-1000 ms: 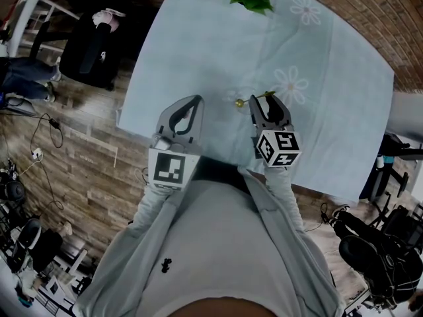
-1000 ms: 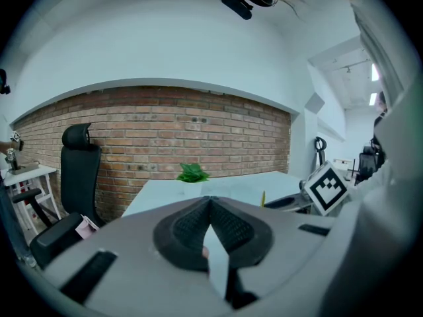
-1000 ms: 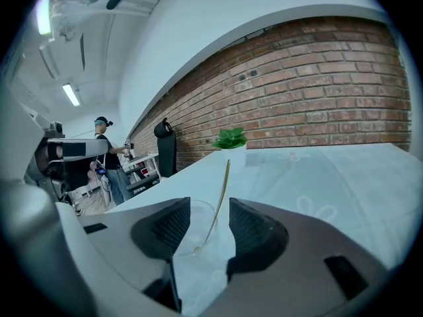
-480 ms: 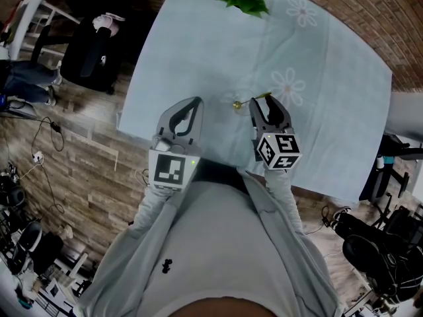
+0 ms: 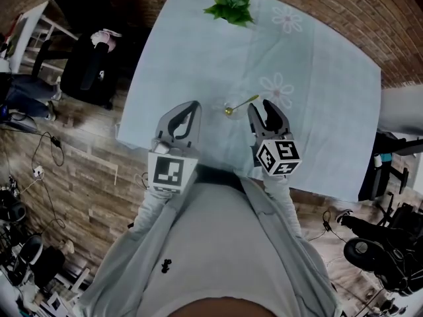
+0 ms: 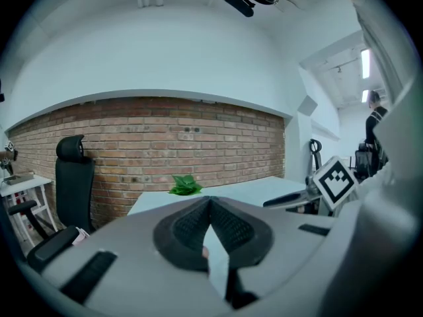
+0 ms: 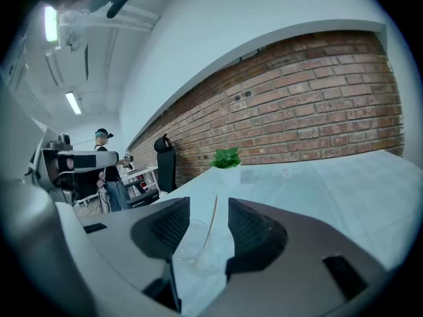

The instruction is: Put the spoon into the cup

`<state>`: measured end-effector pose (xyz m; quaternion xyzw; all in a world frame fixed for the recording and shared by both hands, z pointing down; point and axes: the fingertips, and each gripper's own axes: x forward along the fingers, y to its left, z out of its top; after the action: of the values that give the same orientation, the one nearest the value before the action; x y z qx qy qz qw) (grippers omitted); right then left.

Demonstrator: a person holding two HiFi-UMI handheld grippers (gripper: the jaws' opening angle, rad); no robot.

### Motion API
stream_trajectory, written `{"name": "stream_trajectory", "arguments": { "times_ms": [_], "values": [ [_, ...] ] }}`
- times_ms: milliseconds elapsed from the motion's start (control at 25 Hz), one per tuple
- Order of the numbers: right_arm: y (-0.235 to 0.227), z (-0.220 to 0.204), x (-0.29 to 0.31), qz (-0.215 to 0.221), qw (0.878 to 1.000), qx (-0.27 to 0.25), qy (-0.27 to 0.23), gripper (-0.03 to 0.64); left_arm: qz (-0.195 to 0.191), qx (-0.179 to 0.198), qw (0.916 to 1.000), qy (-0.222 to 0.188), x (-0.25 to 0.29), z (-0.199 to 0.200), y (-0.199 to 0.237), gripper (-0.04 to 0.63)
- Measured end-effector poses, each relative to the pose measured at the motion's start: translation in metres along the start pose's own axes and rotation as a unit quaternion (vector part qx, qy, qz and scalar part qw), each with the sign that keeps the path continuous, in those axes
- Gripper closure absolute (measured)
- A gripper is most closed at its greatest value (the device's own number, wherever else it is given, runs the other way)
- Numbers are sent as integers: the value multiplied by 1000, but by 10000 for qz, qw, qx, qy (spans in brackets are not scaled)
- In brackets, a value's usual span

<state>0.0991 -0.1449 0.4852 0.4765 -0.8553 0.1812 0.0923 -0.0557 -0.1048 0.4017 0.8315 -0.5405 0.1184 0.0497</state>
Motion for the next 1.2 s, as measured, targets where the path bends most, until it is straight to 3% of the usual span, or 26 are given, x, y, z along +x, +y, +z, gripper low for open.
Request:
{"name": "stream_trajectory", "arguments": {
  "times_ms": [760, 1200],
  "values": [
    [22, 94, -87, -42, 9883, -1083, -1077, 441, -623, 455, 9948, -664, 12, 52, -43, 577],
    [11, 128, -146, -659, 9737, -1218, -1806, 561, -932, 527, 9908, -823, 21, 65, -59, 577]
  ]
}}
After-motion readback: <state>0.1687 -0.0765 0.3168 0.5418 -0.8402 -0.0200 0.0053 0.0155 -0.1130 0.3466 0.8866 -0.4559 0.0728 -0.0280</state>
